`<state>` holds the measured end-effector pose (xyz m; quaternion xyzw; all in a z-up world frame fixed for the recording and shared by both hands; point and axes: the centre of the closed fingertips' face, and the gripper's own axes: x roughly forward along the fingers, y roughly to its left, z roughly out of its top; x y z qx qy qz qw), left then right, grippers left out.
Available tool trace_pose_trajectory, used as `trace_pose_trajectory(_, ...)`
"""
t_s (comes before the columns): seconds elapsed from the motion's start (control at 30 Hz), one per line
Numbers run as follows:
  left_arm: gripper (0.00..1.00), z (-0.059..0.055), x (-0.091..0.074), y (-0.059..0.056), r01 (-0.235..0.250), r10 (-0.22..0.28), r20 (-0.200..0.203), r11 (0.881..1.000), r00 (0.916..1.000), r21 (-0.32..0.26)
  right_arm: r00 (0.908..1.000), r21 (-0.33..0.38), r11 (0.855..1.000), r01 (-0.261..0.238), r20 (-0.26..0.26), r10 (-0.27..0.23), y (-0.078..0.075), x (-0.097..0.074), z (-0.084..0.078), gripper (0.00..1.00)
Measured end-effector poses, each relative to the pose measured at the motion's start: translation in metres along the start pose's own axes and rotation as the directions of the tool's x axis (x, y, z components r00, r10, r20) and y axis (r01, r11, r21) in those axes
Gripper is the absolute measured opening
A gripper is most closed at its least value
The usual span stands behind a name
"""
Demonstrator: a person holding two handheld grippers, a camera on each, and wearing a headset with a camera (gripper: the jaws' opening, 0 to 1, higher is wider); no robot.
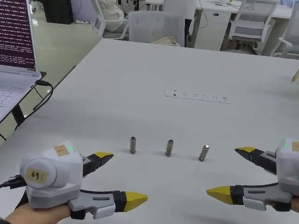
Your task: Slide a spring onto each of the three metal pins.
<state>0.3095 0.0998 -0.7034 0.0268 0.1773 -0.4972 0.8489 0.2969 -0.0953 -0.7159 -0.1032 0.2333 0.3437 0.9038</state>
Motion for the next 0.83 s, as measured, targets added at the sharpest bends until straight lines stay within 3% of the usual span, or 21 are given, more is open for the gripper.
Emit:
trace_pose_trajectory(0.07,0.79,-0.002,0.000,0.001,-0.003,0.003,-0.002,1.000,1.0000,-0.008,0.9998,0.025,1.000,0.001,0.018,-0.001,0.000,0.001,-0.005,0.89)
trace_pose_trajectory(0.27,0.79,-0.006,0.002,0.003,-0.006,0.006,-0.004,1.000,1.0000,-0.020,1.0000,0.055,0.998,0.001,0.006,-0.002,0.004,0.006,-0.015,0.90)
trace_pose_trajectory(0.83,0.79,-0.006,0.001,0.012,-0.045,0.045,0.006,0.999,0.9989,-0.026,0.9999,0.062,0.998,0.013,0.007,-0.014,0.004,0.003,-0.013,0.91)
